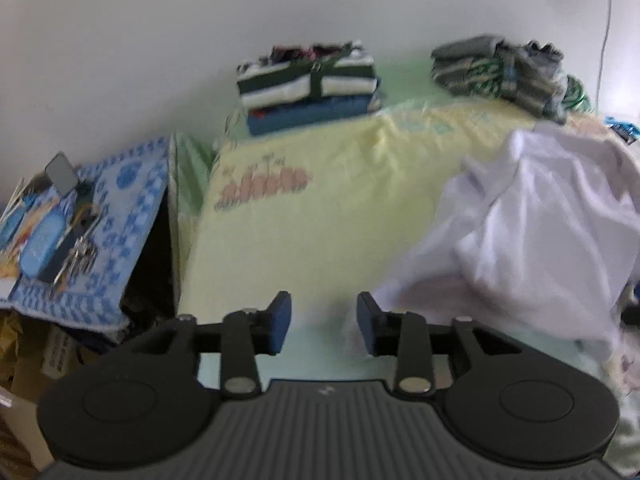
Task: Fold clothes
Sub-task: 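Lay the shirt on the bed and open both grippers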
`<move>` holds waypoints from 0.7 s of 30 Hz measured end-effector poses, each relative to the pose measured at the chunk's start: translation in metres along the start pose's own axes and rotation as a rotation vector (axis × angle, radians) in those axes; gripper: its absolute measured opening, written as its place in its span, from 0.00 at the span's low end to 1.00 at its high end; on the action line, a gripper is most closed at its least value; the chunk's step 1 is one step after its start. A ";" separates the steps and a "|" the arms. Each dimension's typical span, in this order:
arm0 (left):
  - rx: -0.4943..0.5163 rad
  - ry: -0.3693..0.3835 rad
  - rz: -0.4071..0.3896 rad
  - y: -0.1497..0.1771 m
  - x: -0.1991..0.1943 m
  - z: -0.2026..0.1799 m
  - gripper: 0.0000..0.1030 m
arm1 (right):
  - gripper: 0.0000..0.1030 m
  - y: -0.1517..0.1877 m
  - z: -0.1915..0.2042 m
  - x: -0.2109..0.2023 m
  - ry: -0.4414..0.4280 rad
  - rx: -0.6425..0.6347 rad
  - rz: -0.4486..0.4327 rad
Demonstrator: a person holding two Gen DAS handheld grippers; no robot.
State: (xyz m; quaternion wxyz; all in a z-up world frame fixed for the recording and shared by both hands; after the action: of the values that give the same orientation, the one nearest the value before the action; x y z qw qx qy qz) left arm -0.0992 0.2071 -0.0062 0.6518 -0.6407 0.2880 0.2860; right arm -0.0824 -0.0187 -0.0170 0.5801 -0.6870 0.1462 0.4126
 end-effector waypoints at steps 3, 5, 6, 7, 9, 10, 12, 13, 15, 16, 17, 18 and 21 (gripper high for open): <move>0.030 0.060 -0.031 -0.016 0.004 -0.025 0.67 | 0.51 -0.021 -0.031 0.006 0.085 0.055 -0.052; 0.074 0.080 -0.050 -0.026 0.011 -0.048 0.76 | 0.51 -0.032 -0.052 0.021 0.138 0.114 -0.045; 0.095 0.094 -0.058 -0.032 0.015 -0.059 0.78 | 0.51 -0.037 -0.063 0.030 0.164 0.144 -0.042; 0.109 0.112 -0.063 -0.037 0.021 -0.069 0.81 | 0.52 -0.041 -0.073 0.040 0.188 0.176 -0.030; 0.129 0.144 -0.069 -0.048 0.034 -0.086 0.85 | 0.52 -0.041 -0.085 0.057 0.192 0.208 -0.004; 0.131 0.162 -0.067 -0.053 0.042 -0.094 0.86 | 0.52 -0.042 -0.091 0.066 0.193 0.223 0.009; 0.124 0.195 -0.052 -0.061 0.060 -0.106 0.87 | 0.51 -0.040 -0.097 0.080 0.179 0.250 0.029; 0.119 0.214 -0.037 -0.064 0.069 -0.111 0.88 | 0.47 -0.039 -0.099 0.085 0.168 0.269 0.039; 0.095 0.241 -0.008 -0.066 0.087 -0.119 0.86 | 0.31 -0.039 -0.099 0.088 0.121 0.284 0.046; 0.079 0.253 0.015 -0.065 0.095 -0.122 0.80 | 0.16 -0.038 -0.099 0.088 0.111 0.282 0.050; 0.068 0.268 0.041 -0.062 0.101 -0.126 0.76 | 0.12 -0.038 -0.098 0.088 0.103 0.279 0.053; 0.060 0.282 0.068 -0.059 0.106 -0.130 0.61 | 0.11 -0.038 -0.099 0.086 0.113 0.272 0.042; 0.037 0.297 0.121 -0.050 0.114 -0.136 0.14 | 0.04 -0.041 -0.109 0.073 0.155 0.254 -0.012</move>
State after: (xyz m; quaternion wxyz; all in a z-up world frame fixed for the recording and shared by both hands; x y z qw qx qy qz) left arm 0.0125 0.0709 -0.0590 0.5954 -0.6454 0.4242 0.2215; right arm 0.0340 -0.0868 -0.0441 0.6515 -0.6388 0.2375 0.3331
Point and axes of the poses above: each gripper's, at about its wrist camera, not at the fingertips, and x roughly the way its jaws point, z to its left, y to its underside, the point moved 8 cm from there along x, roughly the way its jaws point, and after that the axes turned 9 degrees about y, right-handed, at the moved point
